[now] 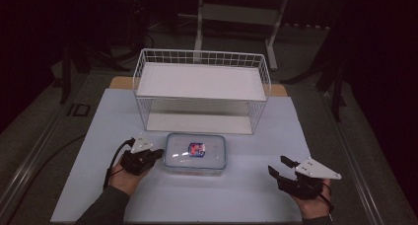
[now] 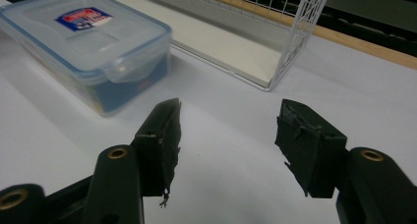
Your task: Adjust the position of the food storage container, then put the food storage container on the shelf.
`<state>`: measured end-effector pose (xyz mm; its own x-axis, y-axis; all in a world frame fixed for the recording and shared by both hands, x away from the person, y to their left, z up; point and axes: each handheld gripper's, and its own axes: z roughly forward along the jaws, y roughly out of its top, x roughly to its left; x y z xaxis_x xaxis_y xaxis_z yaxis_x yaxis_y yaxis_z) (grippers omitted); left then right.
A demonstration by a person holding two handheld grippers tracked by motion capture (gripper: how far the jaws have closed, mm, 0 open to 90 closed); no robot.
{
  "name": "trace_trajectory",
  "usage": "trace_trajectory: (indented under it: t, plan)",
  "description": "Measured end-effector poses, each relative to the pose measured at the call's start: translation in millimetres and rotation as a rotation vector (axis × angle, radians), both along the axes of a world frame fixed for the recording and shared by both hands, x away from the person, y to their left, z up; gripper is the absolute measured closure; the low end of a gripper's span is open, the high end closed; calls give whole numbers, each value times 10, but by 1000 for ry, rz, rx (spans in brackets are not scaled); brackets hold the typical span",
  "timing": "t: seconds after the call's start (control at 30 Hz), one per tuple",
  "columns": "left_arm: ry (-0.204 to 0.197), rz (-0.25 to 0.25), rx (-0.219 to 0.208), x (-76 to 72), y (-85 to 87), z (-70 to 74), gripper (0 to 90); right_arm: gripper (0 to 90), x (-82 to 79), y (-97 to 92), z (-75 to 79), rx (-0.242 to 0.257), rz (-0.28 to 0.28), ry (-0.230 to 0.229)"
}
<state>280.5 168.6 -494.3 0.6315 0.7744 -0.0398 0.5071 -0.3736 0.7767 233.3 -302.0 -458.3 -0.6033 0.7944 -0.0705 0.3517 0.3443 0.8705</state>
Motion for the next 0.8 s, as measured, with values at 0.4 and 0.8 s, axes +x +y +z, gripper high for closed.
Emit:
trace_trajectory:
  t: [0.4,0.8]
  plan:
    - [-22,10,-75,-6,86,66,806,416,13,-5,-12,0,1,4]
    - [-30,33,-174,-16,160,125,576,406,91,149,6,-7,26,0]
